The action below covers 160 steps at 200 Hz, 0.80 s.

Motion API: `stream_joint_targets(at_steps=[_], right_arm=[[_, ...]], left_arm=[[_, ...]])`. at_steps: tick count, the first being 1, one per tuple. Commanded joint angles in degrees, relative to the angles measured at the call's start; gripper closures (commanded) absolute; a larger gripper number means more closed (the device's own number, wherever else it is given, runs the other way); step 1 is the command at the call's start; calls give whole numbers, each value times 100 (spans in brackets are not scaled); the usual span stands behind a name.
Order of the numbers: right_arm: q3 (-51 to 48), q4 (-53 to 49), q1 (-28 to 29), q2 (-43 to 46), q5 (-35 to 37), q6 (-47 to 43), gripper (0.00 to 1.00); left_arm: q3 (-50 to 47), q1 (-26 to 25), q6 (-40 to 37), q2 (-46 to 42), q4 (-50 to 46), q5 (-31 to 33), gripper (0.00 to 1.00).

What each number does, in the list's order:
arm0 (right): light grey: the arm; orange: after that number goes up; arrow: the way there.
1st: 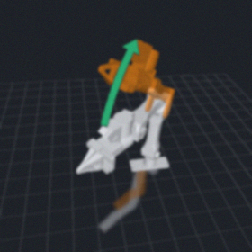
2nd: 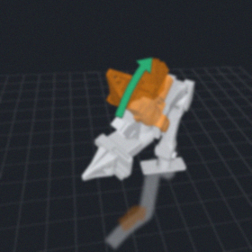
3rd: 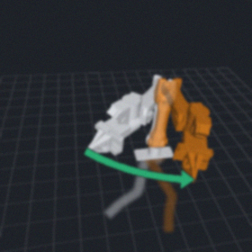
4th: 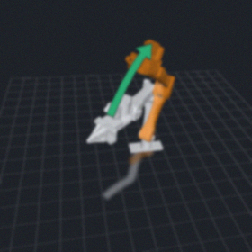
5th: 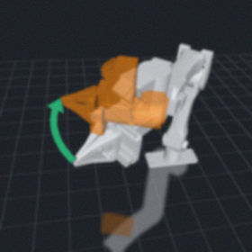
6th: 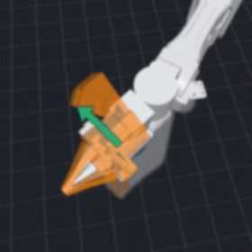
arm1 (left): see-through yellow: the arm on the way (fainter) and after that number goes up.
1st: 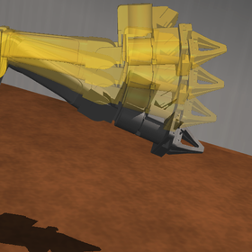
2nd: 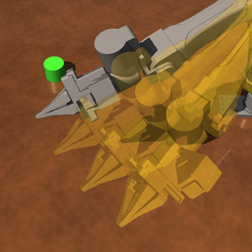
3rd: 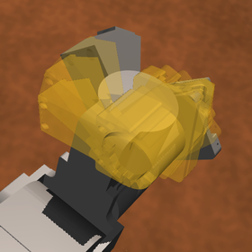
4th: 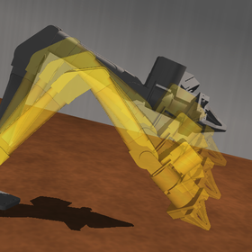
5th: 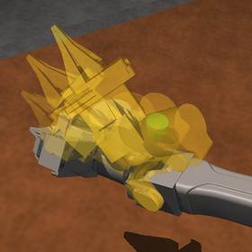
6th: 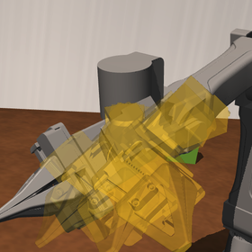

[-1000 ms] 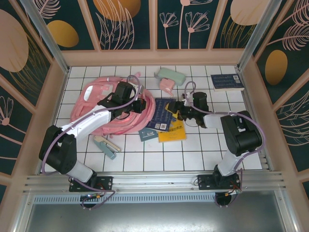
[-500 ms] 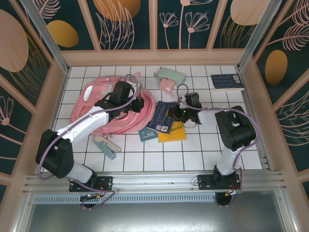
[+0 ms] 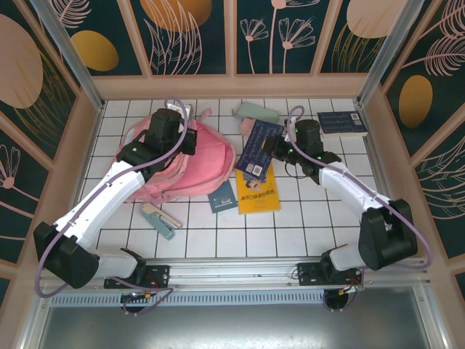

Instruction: Pack the student bag

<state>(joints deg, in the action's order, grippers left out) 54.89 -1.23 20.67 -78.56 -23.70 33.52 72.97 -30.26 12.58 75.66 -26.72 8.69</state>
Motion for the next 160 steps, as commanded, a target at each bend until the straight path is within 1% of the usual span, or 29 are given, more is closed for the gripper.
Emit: stream_joint_targets(at_steps=[1,19,38,70,77,79,99,120,160], right_arm=[[328,217,61,153,-327,232,100],[543,644,225,-58,-596,588,100],[900,973,495,-546,-708,869,100],[1662,1384,1016,-1763,-823,1210,100],[1812,1502,1036,-2028,-866,1355,100],[1877,1565,1144,-2155,-888,1423,100],[2245,1951,1368,-2873,-1042,1875,100],[2729,2367,1603,-3589,-1199,2329,100],[3836,2515,1978,-4665,-1303,2790,100]], left_arm=[[246,39,-421,-368,224,124,100],[261,60,-546,-454,320,-60,100],[314,93,-640,-512,352,-128,100],[410,227,-667,-570,379,-216,100],[411,256,-667,-578,378,-221,100],[407,262,-669,-585,385,-226,100],[344,326,-627,-653,465,-243,100],[311,374,-633,-717,499,-404,100],[193,389,-641,-778,576,-759,100]])
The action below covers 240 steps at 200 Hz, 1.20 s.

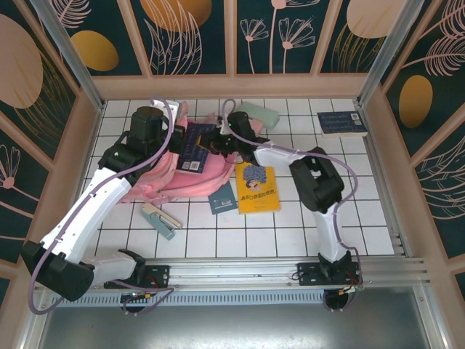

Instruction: Pack the student bag

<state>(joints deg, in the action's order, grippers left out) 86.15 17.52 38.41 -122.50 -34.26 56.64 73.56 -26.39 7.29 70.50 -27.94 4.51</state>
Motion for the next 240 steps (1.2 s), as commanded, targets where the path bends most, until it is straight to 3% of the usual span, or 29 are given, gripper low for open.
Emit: stream_joint_targets(at_steps=[1,85,104,128,150,169,213,240], right_arm=[[741,630,211,-291,-248,483,100],[3785,-755,810,-2470,121,967,100],[4473,-991,899,-2950,305,1182,96],[5378,-1664,949,-3484,499,1080,82],[5113,-1562,931,-3347,455,883,52],[4990,-1791,896,-3017,555,343,37],[3070,-1514,696,-1232,1094,-673,20],[1729,-1097,448,-111,1220,-930,14]], left_arm=[[133,3,-113,-259,705,-348,100],[121,3,27,-148,949,-860,100],[167,2,57,-107,944,-904,100],[119,3,81,-180,949,-756,100],[34,0,66,-294,934,-504,100],[-87,3,52,-399,931,-227,100],[-351,221,282,-584,832,721,100],[-503,391,444,-730,885,1531,100]])
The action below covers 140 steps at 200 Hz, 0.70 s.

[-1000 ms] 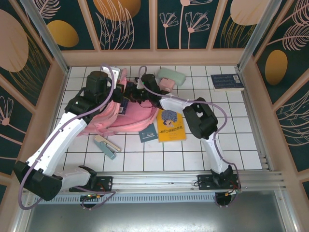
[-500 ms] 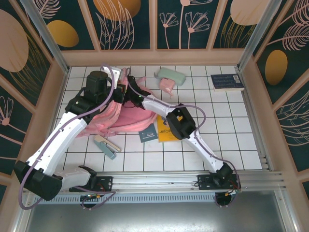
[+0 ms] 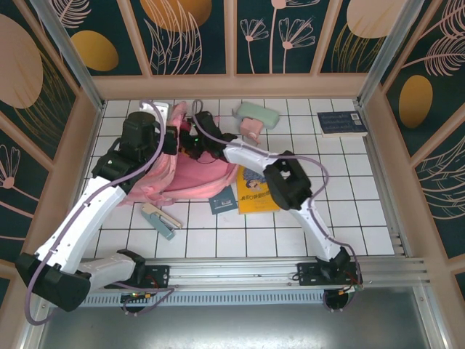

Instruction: Pack the student bag

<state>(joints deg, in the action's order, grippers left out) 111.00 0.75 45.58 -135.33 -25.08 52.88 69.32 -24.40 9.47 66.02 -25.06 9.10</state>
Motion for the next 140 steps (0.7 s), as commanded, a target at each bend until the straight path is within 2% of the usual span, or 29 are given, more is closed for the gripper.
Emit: stream_joint_targets(at_steps=[1,32,85,118,134,140], right_arm=[[-799,590,-278,1222,293,-566,14],[-1955,738,-529,2247,380,-1065,13],[-3582,877,-1060,3554,409,-1456,13],[-4372,305,-1393,4100,1029,-1792,14],[-4828,105,-1392,4328,1363,-1942,14],[-4998,58,-1616,4397,1460,-1941,14]], left_arm=[[-82,200,237,-282,597,1105,100],[-53,620,686,-202,563,1316,100],[388,1599,1495,271,666,690,100],[258,1676,1313,546,731,971,100],[-57,1678,1311,640,849,714,100],[-155,1676,1337,701,868,552,100]])
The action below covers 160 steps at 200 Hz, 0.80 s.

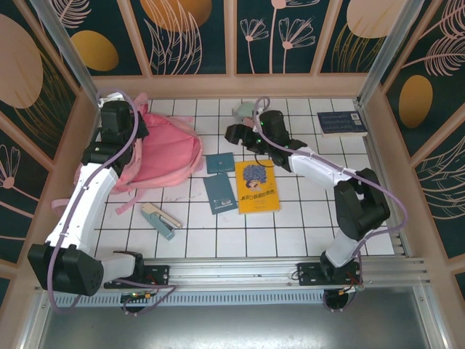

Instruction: Pack the student bag

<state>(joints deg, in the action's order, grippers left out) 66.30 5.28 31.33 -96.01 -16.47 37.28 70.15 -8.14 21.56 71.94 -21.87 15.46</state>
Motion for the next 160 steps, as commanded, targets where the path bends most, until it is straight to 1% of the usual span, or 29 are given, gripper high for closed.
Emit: stream_joint_targets(at_steps=[1,37,65,88,93,103,108,125,133,145,160], right_arm=[[-565,-404,-207,476,618,-380,14],[-1392,-648,-701,733,1132,-416,15],[-1905,-741,-921,965,1248,-475,15],[-2233,-738,-996,1086,1117,-541,14],[-2311,-669,-1006,1100,971,-560,15],[-2417,-608,-1021,1102,692,-573,14],[-2461,-592,-1024,1096,598,-565,14],[-2633,-528,-1026,1173,318,-530,14],[-2712,-527,-1030,1242,269,-520,14],[-2800,-523,-1032,1339,154,-520,14],[-2898,-529,-1047,1407,-38,-504,14]], left_arm=[[-256,50,129,122,555,-121,100],[-707,50,247,530,647,-1374,100],[-895,16,314,569,662,-1803,95],[-932,-38,322,485,600,-1752,91],[-928,-38,331,472,590,-1765,86],[-863,-43,346,465,495,-1772,70],[-807,-54,340,463,432,-1773,64],[-555,-124,309,472,191,-1719,52],[-431,-210,260,450,60,-1580,49],[-231,-439,147,452,-147,-1281,47],[6,-965,84,502,-392,-890,45]])
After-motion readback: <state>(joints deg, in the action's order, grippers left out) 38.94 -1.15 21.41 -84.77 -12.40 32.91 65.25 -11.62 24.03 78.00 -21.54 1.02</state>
